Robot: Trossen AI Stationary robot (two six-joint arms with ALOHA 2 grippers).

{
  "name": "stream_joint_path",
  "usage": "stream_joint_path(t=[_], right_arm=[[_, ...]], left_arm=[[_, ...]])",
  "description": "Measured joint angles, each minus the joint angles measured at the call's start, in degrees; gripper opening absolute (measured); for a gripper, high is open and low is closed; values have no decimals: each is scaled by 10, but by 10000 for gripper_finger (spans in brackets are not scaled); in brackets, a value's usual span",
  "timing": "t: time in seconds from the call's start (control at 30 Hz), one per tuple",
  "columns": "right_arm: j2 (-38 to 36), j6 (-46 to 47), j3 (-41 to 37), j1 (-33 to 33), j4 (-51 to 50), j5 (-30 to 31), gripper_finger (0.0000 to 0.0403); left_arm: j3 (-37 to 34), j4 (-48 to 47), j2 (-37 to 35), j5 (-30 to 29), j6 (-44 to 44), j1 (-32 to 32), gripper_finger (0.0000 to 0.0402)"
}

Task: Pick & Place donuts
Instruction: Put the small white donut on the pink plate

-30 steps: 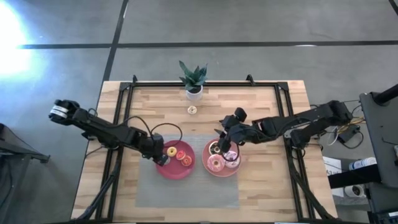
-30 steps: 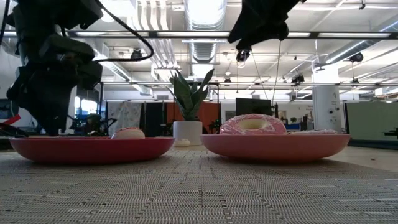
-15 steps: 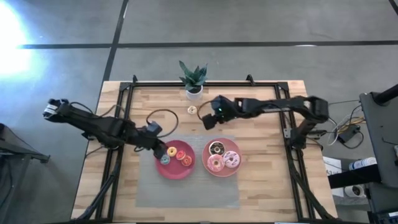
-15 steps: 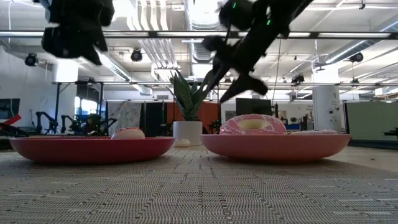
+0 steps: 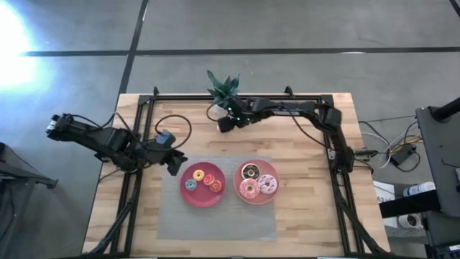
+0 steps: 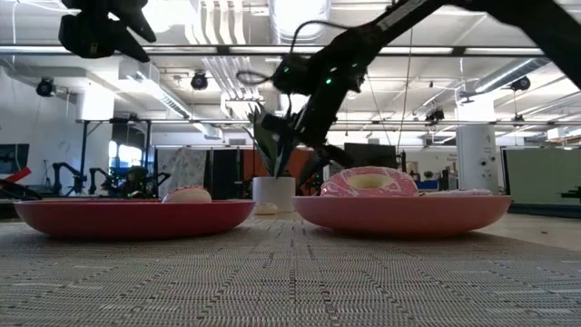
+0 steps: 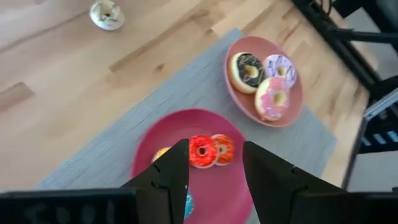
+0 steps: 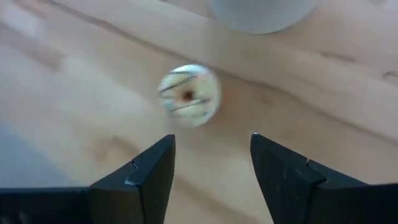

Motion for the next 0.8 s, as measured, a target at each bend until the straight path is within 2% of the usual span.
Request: stream_joint_path(t=[0.17, 0.43, 0.63, 0.8], right_arm=[[76, -18, 112, -4, -80, -3, 201], [159, -33, 260, -6, -184, 8, 201], [203, -43, 324, -9, -249, 13, 201], [208, -43, 336, -8, -252, 25, 201]], left_arm=[[0, -23, -12, -4, 15, 0, 123], [0, -25, -29, -6, 50, 0, 123], [-1, -25, -43, -6, 70, 0, 123], [-1, -26, -55, -6, 80, 0, 123]])
